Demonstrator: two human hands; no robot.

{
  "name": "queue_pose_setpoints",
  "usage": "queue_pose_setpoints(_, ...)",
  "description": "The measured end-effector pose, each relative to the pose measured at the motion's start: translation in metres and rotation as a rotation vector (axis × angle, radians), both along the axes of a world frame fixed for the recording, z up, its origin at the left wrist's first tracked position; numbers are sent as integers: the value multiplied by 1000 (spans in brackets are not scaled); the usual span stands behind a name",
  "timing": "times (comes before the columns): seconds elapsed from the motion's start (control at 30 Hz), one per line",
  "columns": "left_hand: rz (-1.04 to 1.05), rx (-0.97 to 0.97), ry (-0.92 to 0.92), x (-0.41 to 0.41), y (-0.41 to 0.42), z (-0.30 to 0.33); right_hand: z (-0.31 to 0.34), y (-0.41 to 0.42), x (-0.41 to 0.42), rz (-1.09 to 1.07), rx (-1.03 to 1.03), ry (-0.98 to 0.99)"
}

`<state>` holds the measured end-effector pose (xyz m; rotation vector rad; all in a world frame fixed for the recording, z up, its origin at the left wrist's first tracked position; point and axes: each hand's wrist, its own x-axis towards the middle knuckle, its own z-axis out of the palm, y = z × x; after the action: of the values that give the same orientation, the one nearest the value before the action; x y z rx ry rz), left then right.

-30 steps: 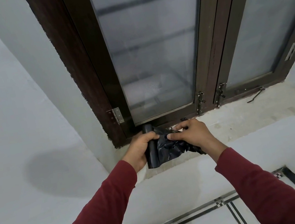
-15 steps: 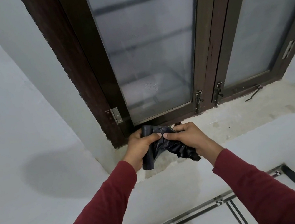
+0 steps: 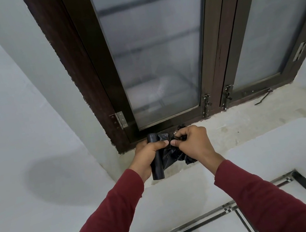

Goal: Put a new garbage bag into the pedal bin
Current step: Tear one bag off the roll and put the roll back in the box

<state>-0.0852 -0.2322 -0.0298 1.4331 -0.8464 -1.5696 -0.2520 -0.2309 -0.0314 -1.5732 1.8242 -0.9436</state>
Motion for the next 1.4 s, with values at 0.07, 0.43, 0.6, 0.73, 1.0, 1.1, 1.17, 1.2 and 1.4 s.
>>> queue_pose_setpoints(0.07, -13, 10, 58, -2, 4, 0, -2, 0, 2, -7, -6, 39)
queue_pose_setpoints(0.43, 56, -27, 67, 8, -5, 3, 12, 0, -2, 154, 51, -403)
queue_pose_setpoints(0.6, 31, -66, 23, 4, -4, 2, 7, 2, 1, 44, -2, -227)
queue_pose_setpoints(0.73, 50, -64, 90, 1, 0, -2, 10, -2, 7, 12, 33, -201)
queue_pose_setpoints(1.0, 43, -131, 136, 6, 5, -10, 12, -13, 19, -87, 291, -452)
queue_pose_setpoints(1.1, 9, -171, 168, 8, 7, -12, 7, -15, 19, -83, 234, -284)
queue_pose_setpoints(1.17, -41, -221, 194, 7, 5, -9, 1, -14, 16, -92, 163, -177)
queue_pose_setpoints(1.2, -45, -239, 181, 7, 3, -7, -3, -14, 14, -81, 148, -202)
queue_pose_setpoints(1.4, 95, -45, 128, 19, -16, -6, -3, -16, 6, 107, 369, -611)
